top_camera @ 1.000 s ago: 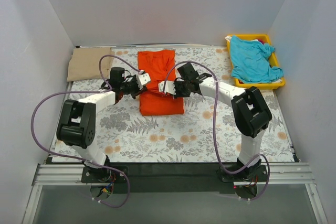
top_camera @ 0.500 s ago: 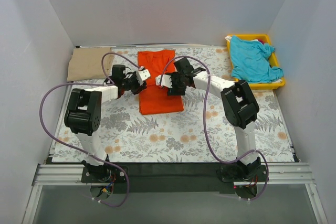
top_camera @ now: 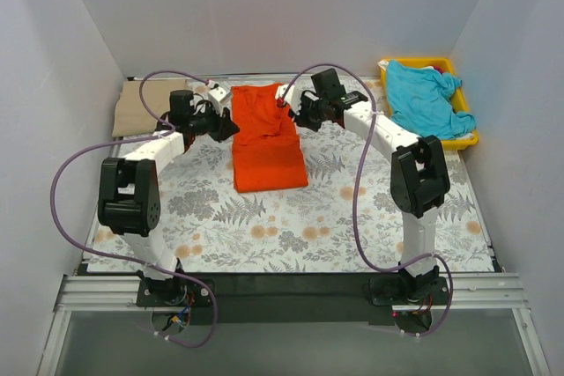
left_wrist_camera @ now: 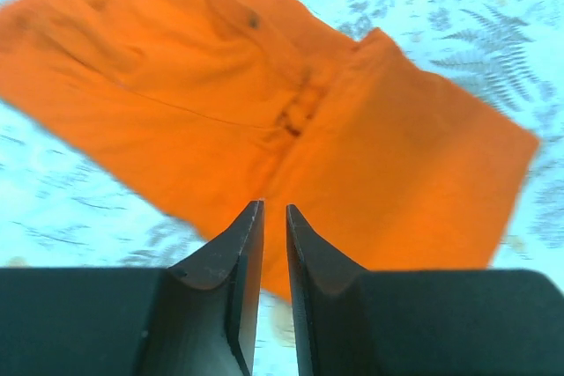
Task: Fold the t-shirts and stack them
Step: Fold the tshirt
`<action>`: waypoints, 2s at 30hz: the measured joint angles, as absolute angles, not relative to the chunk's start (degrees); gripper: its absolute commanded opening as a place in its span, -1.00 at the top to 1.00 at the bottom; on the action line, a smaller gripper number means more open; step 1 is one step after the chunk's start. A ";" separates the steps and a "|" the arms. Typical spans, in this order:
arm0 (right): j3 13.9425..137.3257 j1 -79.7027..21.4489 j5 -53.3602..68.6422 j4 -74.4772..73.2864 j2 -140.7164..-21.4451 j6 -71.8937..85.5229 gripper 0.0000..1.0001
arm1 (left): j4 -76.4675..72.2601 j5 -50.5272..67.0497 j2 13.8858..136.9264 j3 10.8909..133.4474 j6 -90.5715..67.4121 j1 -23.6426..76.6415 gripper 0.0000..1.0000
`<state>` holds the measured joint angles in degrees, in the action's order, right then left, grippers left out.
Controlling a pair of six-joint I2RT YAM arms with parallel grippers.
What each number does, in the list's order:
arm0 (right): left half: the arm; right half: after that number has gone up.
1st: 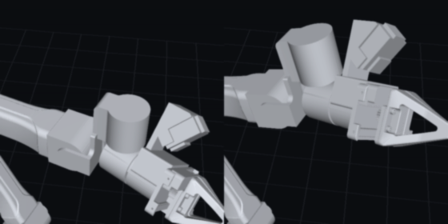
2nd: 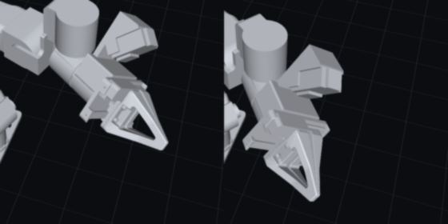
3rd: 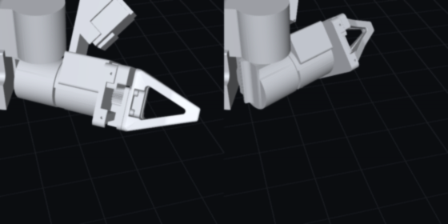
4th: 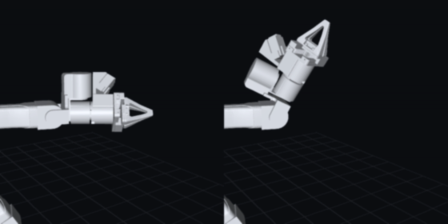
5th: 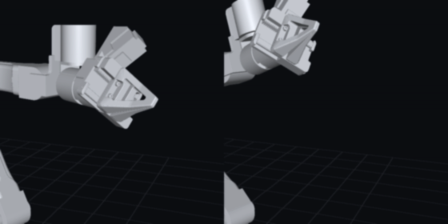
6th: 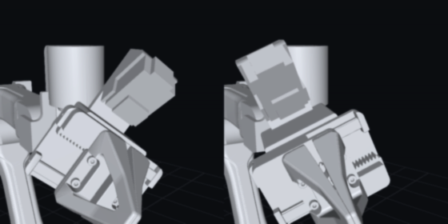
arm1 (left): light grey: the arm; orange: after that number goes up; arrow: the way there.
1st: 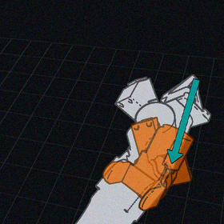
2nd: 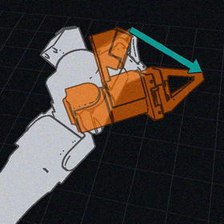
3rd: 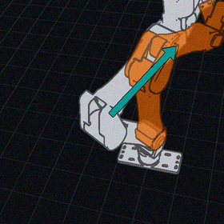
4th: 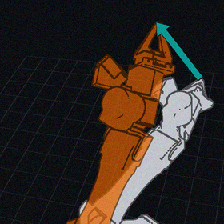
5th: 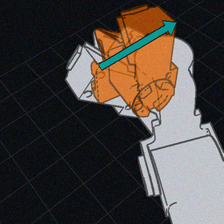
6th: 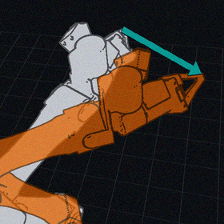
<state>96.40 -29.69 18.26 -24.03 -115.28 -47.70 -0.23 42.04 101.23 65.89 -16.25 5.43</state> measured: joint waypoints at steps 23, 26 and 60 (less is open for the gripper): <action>107.98 -20.40 38.76 -28.62 -135.09 -19.86 0.24 | 0.95 46.02 120.64 74.76 -41.04 1.02 0.37; 101.60 -20.56 37.74 -29.74 -128.03 -23.09 0.09 | 1.56 47.03 116.84 72.60 -37.39 -0.32 0.22; 58.48 -42.57 8.99 -3.09 -102.65 -57.87 0.10 | -14.50 42.50 87.22 27.70 26.00 11.27 0.15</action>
<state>58.48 -42.57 8.99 -3.09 -102.65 -57.87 -14.50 42.50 87.22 27.70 26.00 11.27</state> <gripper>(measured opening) 0.475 0.456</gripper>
